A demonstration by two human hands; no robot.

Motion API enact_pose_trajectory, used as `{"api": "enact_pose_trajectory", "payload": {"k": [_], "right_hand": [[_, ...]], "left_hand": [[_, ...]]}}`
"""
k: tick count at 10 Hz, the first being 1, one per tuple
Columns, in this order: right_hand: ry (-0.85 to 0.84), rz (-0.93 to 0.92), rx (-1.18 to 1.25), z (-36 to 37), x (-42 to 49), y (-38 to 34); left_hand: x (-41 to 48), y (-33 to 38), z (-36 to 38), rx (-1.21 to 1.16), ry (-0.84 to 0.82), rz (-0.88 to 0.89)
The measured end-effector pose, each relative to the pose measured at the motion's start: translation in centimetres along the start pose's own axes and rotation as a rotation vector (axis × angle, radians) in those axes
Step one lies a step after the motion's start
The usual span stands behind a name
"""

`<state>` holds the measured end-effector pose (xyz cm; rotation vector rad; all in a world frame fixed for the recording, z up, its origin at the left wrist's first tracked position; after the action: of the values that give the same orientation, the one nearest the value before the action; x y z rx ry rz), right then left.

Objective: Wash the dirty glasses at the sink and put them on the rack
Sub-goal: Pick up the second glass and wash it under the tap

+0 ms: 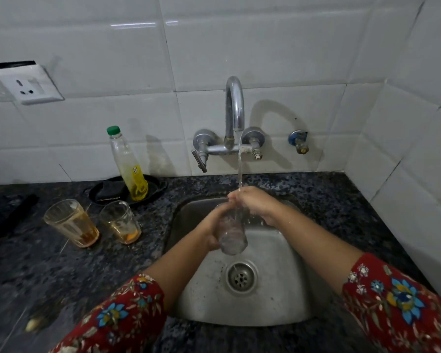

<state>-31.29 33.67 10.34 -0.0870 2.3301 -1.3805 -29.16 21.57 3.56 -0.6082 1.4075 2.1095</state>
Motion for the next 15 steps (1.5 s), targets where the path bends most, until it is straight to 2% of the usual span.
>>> {"api": "enact_pose_trajectory", "payload": {"k": [1,2,3,4,5,6,7,8,9,10,11,12,13,14,15], "right_hand": [[-0.02,0.011,0.042,0.7,-0.2,1.0],[0.117,-0.108,-0.084,0.8,0.1,1.5],[0.334,-0.401,-0.397,0.4,0.3,1.8],[0.411,-0.608,-0.663,0.0,0.4,2.7],[0.301,-0.754,-0.978,-0.4,-0.5,4.4],[0.266,-0.839,-1.229,-1.7,-0.9,7.2],[0.313,-0.8,-1.173,-2.1,-1.2,7.7],[0.39,-0.717,-0.932,-0.6,-1.1,5.8],[0.485,-0.683,-0.965,0.7,-0.6,3.3],[0.512,-0.862,-1.068,0.6,0.4,2.7],[0.369,-1.079,-1.129,-0.8,-0.1,4.2],[0.309,-0.982,-1.178,-2.1,-1.1,6.4],[0.348,-0.823,-1.136,-2.2,-1.1,7.0],[0.412,-0.764,-1.086,-1.3,-0.6,5.9],[0.342,-0.855,-1.128,-0.4,-0.9,6.0]], "left_hand": [[-0.4,0.4,1.5,-0.437,-0.031,-0.089],[-0.7,1.7,3.5,-0.657,-0.05,-0.07],[-0.6,2.8,5.0,-0.623,-0.031,0.029],[-0.5,3.8,5.7,-0.622,-0.034,0.118],[-1.2,4.5,5.2,-0.65,-0.025,0.082],[-0.7,4.5,3.9,-0.735,-0.003,-0.057],[-0.8,3.9,4.2,-0.699,0.006,-0.063],[-1.2,3.9,5.1,-0.682,0.033,-0.015],[-1.3,4.5,5.5,-0.776,0.02,0.044],[-0.9,5.3,5.5,-0.715,-0.082,0.207],[-0.7,5.3,4.4,-0.725,-0.088,0.115],[-0.1,4.2,3.3,-0.76,-0.032,-0.04],[0.7,3.0,3.8,-0.814,-0.013,-0.079],[0.0,2.0,5.3,-0.911,-0.049,-0.112],[0.2,2.3,6.3,-0.921,-0.039,0.062]]}}
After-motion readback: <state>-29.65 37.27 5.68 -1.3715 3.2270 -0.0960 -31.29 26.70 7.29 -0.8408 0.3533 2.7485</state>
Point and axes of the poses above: each hand's wrist, its own x-axis towards the middle knuckle, its own z-axis out of the palm, y = z × x, the point moved 1 cm from there along x, towards the middle knuckle, and after that the axes turned 1 degree about -y, right-handed, at the moved point
